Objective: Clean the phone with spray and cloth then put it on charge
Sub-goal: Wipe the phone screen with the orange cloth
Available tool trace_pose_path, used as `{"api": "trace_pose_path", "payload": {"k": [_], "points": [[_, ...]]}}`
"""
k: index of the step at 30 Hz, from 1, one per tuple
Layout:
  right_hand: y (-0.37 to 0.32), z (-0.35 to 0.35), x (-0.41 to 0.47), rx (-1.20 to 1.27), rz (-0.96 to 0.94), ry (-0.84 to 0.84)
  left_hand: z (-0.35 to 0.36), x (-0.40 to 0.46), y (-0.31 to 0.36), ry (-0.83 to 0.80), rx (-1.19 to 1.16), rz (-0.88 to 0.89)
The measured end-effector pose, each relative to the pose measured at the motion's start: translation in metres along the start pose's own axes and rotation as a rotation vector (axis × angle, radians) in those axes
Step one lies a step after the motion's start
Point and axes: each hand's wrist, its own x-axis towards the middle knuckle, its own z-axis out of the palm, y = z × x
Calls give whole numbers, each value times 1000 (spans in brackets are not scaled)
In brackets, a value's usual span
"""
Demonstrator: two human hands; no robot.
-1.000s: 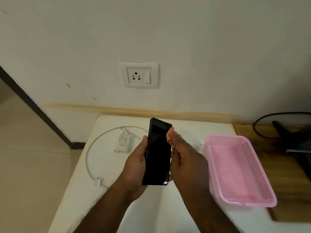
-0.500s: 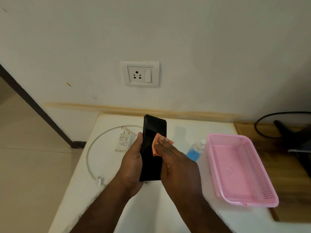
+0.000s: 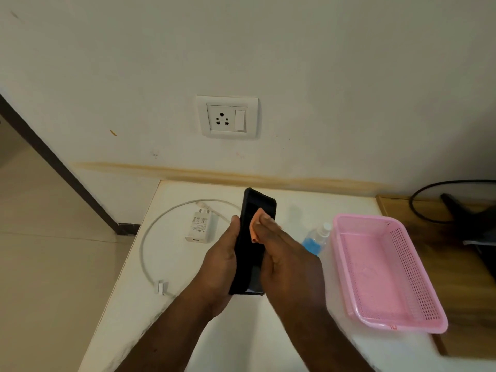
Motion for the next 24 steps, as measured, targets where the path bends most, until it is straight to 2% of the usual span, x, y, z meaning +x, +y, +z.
{"api": "trace_pose_path", "payload": {"k": [2, 6, 12, 19, 24], "points": [[10, -6, 4, 68, -15, 8, 5, -2, -3, -11, 43, -49], [23, -16, 9, 166, 277, 84, 15, -6, -9, -56, 152, -150], [-2, -10, 4, 83, -78, 42, 8, -2, -10, -15, 227, -130], [11, -16, 4, 76, 20, 18, 4, 1, -7, -47, 43, -56], [-20, 4, -6, -60, -105, -27, -1, 3, 0, 45, -109, 4]]}}
